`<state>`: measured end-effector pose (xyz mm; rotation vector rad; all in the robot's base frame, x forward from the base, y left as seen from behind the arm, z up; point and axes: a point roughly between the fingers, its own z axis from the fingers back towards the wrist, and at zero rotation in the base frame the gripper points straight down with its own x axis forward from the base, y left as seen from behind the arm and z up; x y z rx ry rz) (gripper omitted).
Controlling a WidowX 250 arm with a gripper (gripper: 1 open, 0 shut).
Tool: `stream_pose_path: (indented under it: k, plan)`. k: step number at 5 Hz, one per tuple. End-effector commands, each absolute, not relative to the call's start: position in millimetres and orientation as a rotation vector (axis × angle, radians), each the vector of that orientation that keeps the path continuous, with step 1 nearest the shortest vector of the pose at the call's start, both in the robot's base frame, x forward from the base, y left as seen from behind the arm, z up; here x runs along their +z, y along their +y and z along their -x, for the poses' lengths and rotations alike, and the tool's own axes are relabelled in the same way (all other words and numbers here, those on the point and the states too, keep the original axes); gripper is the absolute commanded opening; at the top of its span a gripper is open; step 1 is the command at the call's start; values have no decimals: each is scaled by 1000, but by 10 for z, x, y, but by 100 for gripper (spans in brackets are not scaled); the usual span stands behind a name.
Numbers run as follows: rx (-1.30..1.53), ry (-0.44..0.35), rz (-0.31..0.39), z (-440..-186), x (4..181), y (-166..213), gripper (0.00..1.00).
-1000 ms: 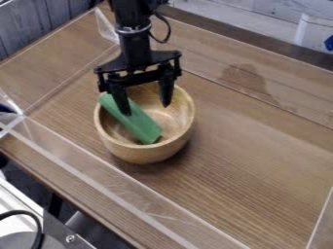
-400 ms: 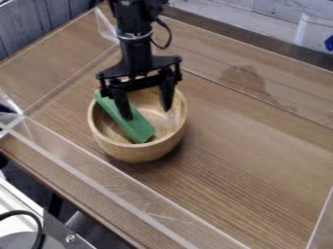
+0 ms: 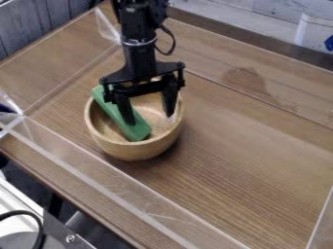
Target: Remove the green block from inside the brown bowl and put it on the table
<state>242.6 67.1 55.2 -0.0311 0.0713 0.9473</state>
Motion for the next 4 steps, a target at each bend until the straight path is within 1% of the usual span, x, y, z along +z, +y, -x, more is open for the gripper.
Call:
stream_pose_path:
  k: [1,2,4]
  plan:
    - [949,47,28,-2459,564,704,100]
    - [951,47,24,-2462,548,711,100]
    - [1026,43,26,-2438,442,786,100]
